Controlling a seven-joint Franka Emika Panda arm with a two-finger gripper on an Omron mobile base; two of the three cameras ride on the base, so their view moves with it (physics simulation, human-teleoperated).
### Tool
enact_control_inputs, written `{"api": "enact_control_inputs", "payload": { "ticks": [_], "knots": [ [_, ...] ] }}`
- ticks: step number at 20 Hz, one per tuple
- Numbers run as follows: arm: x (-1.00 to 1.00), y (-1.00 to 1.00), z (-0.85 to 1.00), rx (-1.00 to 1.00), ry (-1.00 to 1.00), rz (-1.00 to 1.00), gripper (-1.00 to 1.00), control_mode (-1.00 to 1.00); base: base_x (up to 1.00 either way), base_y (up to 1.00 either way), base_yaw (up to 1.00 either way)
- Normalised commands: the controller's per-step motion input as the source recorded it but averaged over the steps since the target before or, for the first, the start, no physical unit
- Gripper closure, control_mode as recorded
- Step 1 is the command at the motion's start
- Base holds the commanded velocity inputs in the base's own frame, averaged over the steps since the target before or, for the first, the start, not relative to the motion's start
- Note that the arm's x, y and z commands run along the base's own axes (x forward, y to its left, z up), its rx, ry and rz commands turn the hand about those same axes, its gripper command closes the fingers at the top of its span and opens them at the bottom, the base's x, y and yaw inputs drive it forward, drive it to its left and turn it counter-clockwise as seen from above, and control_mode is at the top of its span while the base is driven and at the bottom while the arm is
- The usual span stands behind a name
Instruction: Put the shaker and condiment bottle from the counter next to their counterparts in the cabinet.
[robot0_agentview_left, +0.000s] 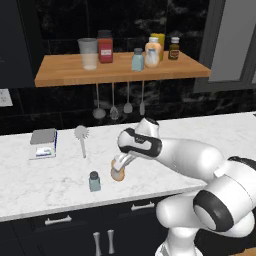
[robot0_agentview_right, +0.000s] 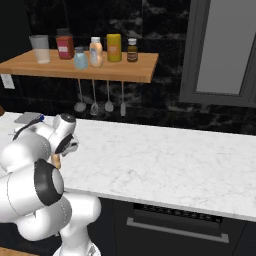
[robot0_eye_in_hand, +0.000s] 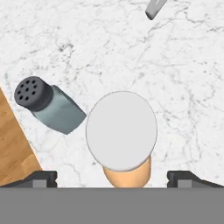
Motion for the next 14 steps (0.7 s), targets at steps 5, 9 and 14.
{"api": "enact_control_inputs", "payload": {
  "ticks": [5,9,14],
  "knots": [
    [0.39,0.03,-0.32,0.00,0.01,0.00,-1.00,-1.00,0.00,0.00,0.00],
    [0.40,0.11,-0.30,0.00,0.00,0.00,-1.00,-1.00,0.00,0.00,0.00],
    [0.00,0.01,-0.06,0.01,0.02,0.00,-1.00,-1.00,0.00,0.00,0.00]
  ]
}}
